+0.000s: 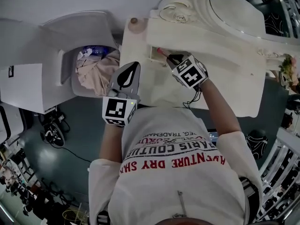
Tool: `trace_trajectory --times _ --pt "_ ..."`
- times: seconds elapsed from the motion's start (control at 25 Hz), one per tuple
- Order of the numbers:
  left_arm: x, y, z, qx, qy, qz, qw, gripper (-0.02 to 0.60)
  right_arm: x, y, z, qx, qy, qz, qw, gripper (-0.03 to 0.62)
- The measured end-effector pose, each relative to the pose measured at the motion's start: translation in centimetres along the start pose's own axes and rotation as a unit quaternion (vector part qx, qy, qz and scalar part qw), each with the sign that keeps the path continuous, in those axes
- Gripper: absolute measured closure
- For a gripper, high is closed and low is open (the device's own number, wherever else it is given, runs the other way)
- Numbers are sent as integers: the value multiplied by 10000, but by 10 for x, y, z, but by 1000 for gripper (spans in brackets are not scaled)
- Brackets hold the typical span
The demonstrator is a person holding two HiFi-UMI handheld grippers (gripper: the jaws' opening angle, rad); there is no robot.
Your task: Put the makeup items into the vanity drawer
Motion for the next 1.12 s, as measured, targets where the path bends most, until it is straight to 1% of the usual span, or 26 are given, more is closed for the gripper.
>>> trace_trajectory --times 0.12,0.2,0.28,0.32,0.4,0.44,0.56,0.68,0.8,0.92,1.0,1.12 --pt "6 -6 2 47 167 81 9998 572 -12 7 -1 381 96 144 9991 546" --pt "10 -11 5 97 271 151 9995 572 -21 9 -1 484 142 248 9984 546" --pt "12 -15 7 152 354 206 9990 572 -27 8 -2 330 160 318 9988 546" --pt "13 -16 7 170 380 222 9989 572 -28 8 -2 167 174 313 9992 535" --pt "15 -17 8 177 399 240 9988 572 -26 8 -1 -117 252 235 9993 482" --pt "15 -17 8 172 393 240 9988 572 -24 7 0 -213 297 188 9992 468" --pt "12 -15 7 151 302 188 9993 572 -14 3 0 -396 293 66 9988 457" --pt "2 -9 4 101 113 84 9998 572 2 -4 -3 -572 151 -77 9982 451" --pt "-14 -1 -2 13 -219 -18 9998 572 21 -19 -11 -898 -95 -244 9956 439" --pt "-32 5 -13 -70 -531 -71 9985 572 38 -42 -25 -1202 -358 -341 9915 418" --pt "-44 9 -23 -132 -739 -88 9971 572 49 -63 -35 -1442 -535 -364 9874 402" --pt "-63 16 -41 -264 -1256 -113 9917 572 67 -101 -41 -1983 -882 -392 9754 385"
Point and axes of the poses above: the fingertips, and each gripper's own axes: x backward along the fingers, z to its left, y out of its top, the point moved 6 cm from there along x, backward along the fingers, and after that the axes turned 13 degrees about -x, right-handed, at the moved point
